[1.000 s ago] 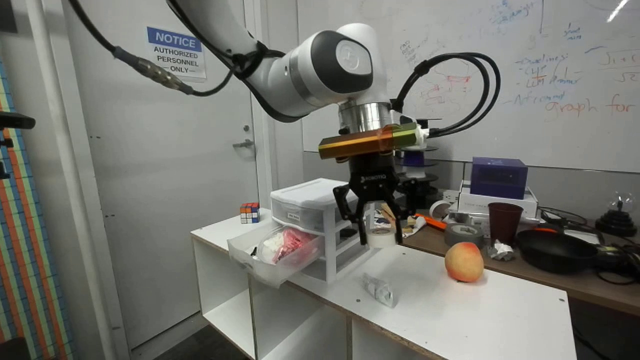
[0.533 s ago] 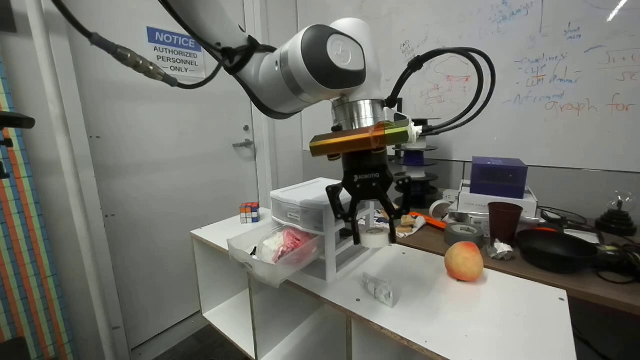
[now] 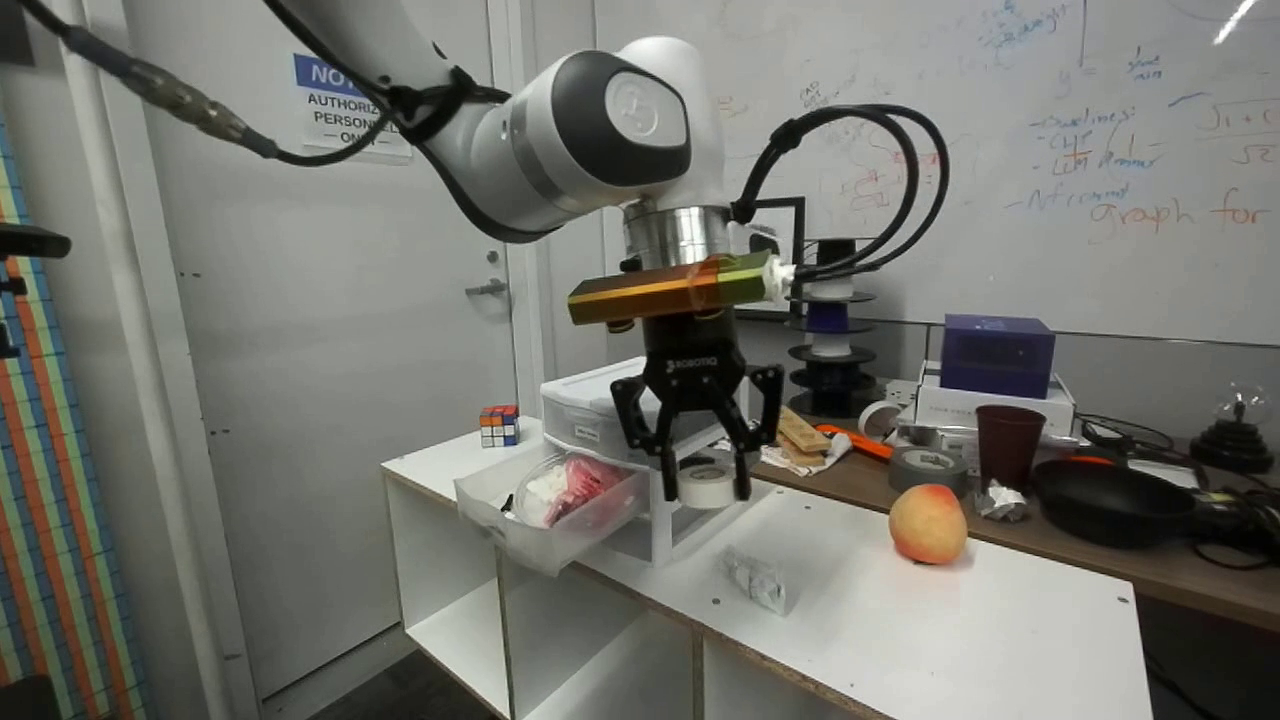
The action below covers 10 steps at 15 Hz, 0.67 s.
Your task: Put the tape and the plastic into the drawer then close the drawer.
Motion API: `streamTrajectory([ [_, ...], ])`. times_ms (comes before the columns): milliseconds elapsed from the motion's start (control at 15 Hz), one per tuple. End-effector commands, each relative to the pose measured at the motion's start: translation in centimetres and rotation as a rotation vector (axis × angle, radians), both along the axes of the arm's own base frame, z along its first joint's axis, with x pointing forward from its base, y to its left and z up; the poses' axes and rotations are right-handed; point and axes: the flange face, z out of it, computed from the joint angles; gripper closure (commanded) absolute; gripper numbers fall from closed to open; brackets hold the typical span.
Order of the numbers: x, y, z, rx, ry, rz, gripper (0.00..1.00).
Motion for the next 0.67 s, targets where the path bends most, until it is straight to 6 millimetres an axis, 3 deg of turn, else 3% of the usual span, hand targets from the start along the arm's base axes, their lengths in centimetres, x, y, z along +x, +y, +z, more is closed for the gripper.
streamTrajectory([
  [0,-5.4,4.2,0.7,0.009,-0.051,0.035,0.65],
  [267,-8.0,8.4,0.7,0.024,-0.148,0.12,0.65],
  [600,-7.7,12.2,-0.1,0.072,-0.252,0.185,0.65],
])
